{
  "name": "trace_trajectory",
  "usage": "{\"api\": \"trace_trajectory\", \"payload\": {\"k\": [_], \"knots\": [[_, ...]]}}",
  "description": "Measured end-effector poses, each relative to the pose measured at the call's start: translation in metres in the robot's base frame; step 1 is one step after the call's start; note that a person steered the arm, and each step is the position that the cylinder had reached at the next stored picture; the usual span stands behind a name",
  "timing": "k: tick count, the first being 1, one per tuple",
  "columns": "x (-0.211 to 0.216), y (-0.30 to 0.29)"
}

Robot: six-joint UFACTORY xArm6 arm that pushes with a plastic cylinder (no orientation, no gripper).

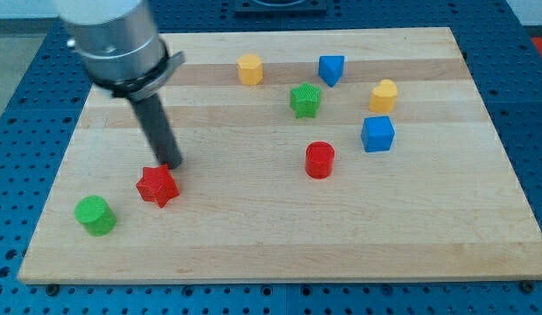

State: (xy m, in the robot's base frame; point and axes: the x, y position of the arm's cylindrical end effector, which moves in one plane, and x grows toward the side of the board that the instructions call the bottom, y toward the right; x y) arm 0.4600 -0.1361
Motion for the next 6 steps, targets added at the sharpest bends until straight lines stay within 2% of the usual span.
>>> {"api": "trace_trajectory", "payload": {"k": [1, 2, 3, 4, 5, 6], "knots": [[-0.039, 0.076], [-0.058, 0.16], [-0.058, 0.169], [-0.062, 0.211], [-0.09, 0.25], [-0.112, 0.247]]}}
